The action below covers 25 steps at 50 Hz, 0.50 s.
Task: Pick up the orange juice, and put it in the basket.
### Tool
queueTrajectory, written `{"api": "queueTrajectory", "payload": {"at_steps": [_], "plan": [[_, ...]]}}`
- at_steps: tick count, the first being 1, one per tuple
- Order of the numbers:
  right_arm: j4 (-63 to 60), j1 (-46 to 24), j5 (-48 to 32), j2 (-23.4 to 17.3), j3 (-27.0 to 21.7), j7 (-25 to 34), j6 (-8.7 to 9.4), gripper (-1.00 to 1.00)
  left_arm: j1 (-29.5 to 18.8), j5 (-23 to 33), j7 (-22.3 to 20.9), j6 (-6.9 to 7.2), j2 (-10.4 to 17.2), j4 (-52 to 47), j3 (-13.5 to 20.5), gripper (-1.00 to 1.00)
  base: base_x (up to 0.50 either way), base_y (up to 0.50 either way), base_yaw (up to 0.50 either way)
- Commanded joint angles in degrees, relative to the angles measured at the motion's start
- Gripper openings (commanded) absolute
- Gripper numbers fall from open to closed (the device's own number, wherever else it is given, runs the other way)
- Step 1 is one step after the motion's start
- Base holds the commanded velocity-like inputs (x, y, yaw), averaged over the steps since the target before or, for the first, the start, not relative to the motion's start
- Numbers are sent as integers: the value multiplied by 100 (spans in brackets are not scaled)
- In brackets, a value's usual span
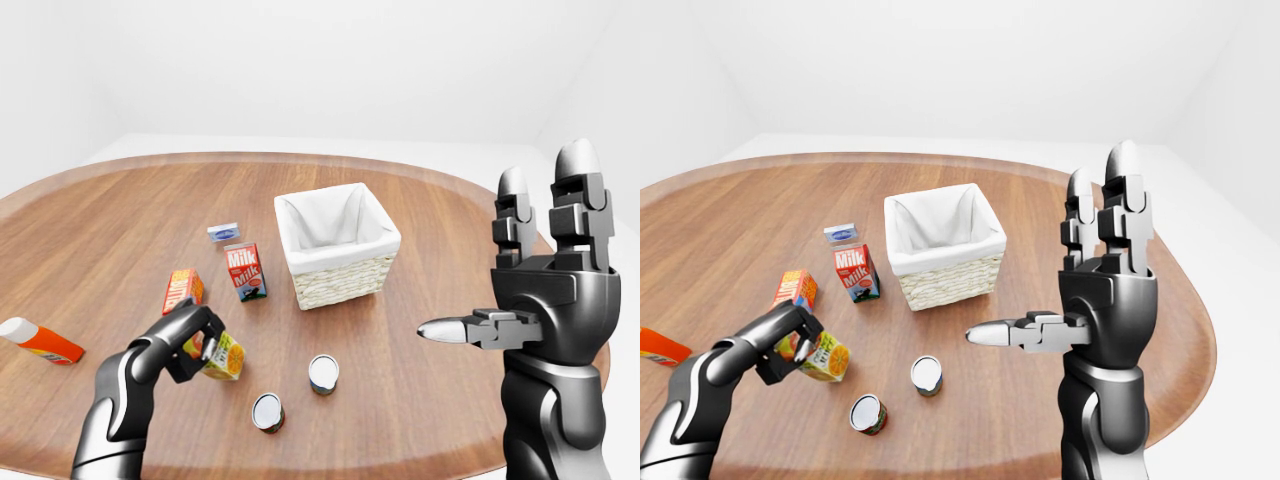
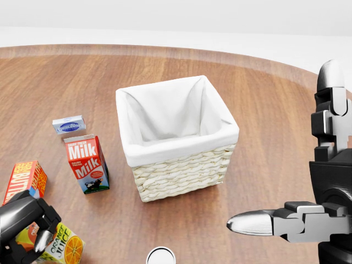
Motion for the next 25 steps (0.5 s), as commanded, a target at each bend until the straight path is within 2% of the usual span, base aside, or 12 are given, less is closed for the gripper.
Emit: {"api": "queueTrajectory", "payload": {"at_steps": [1,9,14,25], "plan": [[-41,-5,6,2,4,-13,0,100,-23,-199,0,0,74,-381,197,-100,0,0,0],[-22,2,-10,4,24,-17,0,100,-140,-574,0,0,123,-868,334,-100,0,0,0],[47,-4,-20,6,28,-13,0,100,-170,-560,0,0,129,-957,369,-100,0,0,0],[64,-5,-22,6,33,-14,0,100,-171,-905,0,0,173,-1312,510,-100,0,0,0]]}}
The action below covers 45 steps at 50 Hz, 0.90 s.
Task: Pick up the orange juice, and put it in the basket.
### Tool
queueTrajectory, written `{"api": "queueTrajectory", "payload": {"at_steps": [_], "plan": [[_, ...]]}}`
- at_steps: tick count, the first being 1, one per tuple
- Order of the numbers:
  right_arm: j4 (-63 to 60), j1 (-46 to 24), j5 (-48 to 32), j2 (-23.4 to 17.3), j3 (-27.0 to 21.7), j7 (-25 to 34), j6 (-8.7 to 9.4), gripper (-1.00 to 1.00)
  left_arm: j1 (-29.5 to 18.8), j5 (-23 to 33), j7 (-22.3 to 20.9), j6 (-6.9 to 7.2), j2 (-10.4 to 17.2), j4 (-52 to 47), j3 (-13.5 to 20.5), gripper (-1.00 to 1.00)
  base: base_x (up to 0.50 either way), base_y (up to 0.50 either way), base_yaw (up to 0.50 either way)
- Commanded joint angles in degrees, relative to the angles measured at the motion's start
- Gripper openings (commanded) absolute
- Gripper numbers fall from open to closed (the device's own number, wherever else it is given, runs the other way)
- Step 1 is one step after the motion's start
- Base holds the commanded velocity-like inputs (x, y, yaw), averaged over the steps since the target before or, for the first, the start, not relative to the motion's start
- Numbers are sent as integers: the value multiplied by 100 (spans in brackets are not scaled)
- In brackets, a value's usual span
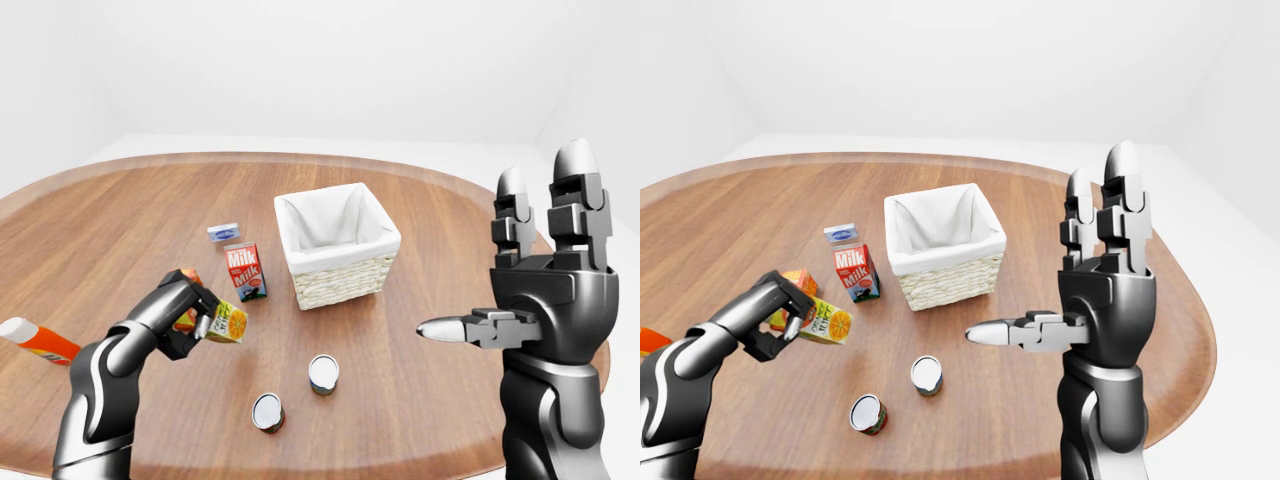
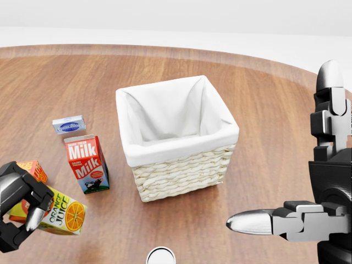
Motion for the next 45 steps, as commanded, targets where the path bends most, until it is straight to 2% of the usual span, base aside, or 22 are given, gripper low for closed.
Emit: {"api": "queueTrajectory", "payload": {"at_steps": [1,19,45], "plan": [[32,2,-19,2,28,-5,0,100,-72,-311,0,0,65,-443,181,-100,0,0,0],[-53,-23,17,-2,-13,-26,0,100,-193,-755,0,0,250,-814,505,-100,0,0,0],[7,-9,-35,2,24,-21,0,100,-524,-1598,0,0,536,-1901,869,-100,0,0,0]]}}
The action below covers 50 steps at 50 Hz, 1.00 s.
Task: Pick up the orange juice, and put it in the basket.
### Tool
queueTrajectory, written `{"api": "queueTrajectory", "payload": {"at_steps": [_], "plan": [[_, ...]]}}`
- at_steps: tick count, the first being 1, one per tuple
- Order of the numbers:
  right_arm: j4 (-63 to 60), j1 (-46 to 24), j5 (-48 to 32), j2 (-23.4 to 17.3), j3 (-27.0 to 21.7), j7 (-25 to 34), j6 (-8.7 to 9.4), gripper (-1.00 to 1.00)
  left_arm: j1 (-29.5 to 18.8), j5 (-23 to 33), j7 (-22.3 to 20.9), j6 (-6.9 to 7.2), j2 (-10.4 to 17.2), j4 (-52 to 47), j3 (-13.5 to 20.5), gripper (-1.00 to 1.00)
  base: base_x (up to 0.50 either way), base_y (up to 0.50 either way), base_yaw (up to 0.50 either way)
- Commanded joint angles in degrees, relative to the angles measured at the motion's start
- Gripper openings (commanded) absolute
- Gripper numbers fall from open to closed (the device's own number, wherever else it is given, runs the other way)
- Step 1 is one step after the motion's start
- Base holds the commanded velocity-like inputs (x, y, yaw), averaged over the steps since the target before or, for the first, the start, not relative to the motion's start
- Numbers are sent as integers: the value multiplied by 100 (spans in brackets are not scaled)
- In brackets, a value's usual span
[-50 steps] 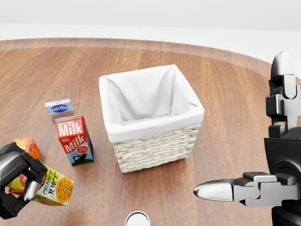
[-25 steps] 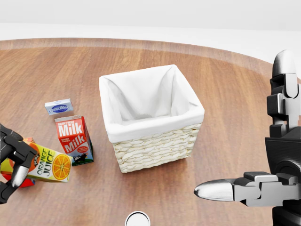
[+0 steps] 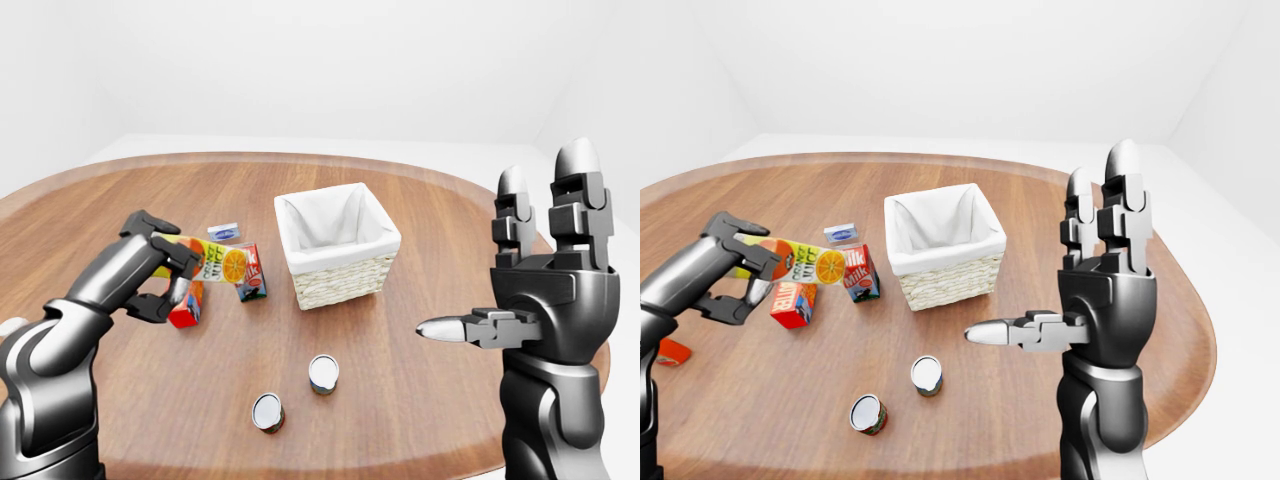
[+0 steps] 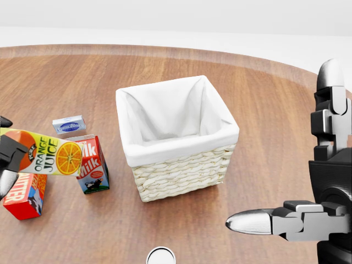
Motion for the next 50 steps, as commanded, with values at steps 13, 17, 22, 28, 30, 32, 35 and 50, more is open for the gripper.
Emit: {"api": "queueTrajectory", "payload": {"at_steps": [13,17,22,28,30,32,35,50], "plan": [[98,95,-61,18,73,24,0,100,-273,-247,0,0,191,-556,161,-100,0,0,0],[135,107,-47,19,44,43,0,100,-448,-275,0,0,252,-595,105,-100,0,0,0],[205,160,-61,25,56,75,0,100,-475,-242,0,0,261,-590,59,-100,0,0,0],[242,165,-69,31,54,72,0,100,-690,-316,0,0,387,-615,38,-100,0,0,0],[233,178,-62,33,51,71,0,100,-726,-340,0,0,417,-630,42,-100,0,0,0],[240,174,-64,35,54,67,0,100,-728,-356,0,0,428,-653,47,-100,0,0,0],[237,183,-50,35,41,69,0,100,-778,-372,0,0,455,-667,39,-100,0,0,0],[270,243,-43,44,43,87,0,100,-1188,-379,0,0,569,-727,-185,-100,0,0,0]]}}
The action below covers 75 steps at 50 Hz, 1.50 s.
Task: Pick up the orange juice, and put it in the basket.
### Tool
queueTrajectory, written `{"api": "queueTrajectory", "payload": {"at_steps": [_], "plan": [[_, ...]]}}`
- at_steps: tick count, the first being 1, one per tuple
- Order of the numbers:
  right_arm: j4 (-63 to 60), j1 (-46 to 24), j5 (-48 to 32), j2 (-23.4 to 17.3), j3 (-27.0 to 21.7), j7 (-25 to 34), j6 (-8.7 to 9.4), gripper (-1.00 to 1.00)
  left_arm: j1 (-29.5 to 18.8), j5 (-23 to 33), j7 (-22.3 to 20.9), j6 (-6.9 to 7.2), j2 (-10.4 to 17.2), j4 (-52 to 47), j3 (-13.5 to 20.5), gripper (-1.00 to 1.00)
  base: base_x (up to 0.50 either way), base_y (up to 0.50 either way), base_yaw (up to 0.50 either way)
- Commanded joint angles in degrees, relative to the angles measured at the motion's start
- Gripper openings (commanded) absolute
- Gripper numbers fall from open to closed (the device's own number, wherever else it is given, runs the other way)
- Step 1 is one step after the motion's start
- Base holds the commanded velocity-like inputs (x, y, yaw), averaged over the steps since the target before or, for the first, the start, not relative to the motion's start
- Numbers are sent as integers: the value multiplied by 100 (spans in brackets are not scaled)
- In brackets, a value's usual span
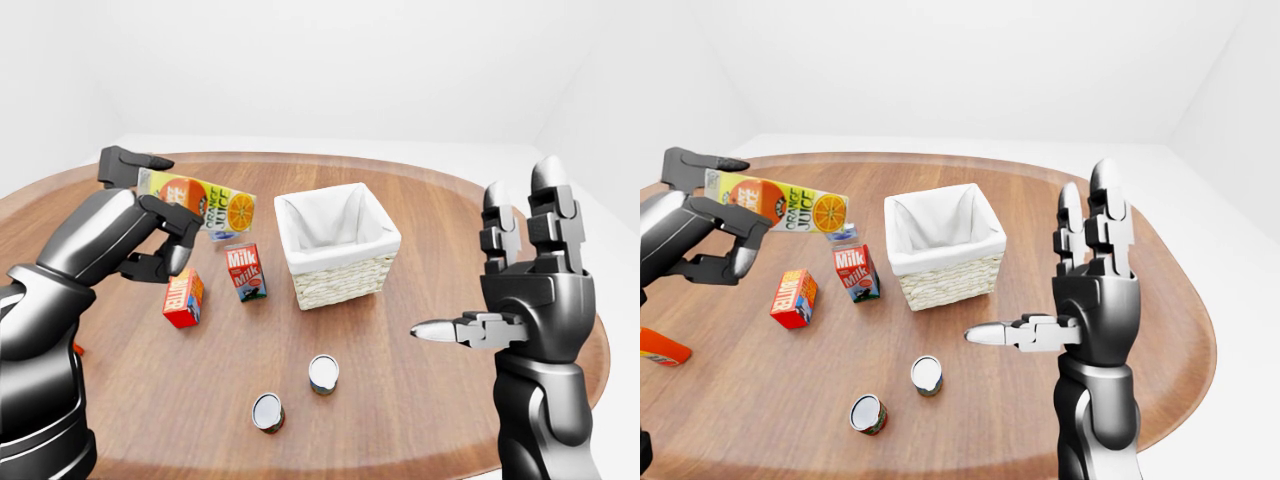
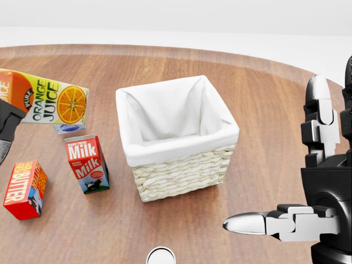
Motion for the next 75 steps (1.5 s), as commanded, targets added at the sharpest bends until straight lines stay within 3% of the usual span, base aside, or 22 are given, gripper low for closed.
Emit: {"api": "queueTrajectory", "payload": {"at_steps": [1,12,16,25,29,36,54,75], "plan": [[33,36,11,6,-10,12,0,100,-457,197,1,-1,137,-129,-182,-100,0,0,0],[75,30,23,5,-9,13,0,100,-821,346,1,-1,37,-101,-619,-100,0,0,0],[213,31,-23,10,32,19,0,100,-991,468,1,-1,-171,-27,-776,-100,0,0,0],[177,20,-1,5,-8,14,0,100,-1204,530,1,-1,-290,-26,-1002,-100,0,0,0],[147,33,8,2,-5,13,0,100,-1655,397,1,-1,-299,12,-1017,-100,0,0,0],[165,19,4,6,-7,9,0,100,-2021,365,1,-1,-264,243,-1143,-100,0,0,0],[220,32,13,6,-19,16,0,100,-2919,616,1,-1,-542,1429,-1543,-100,0,0,0],[211,57,15,8,-28,36,0,100,-3454,1222,1,-1,-1196,2861,-1996,-100,0,0,0]]}}
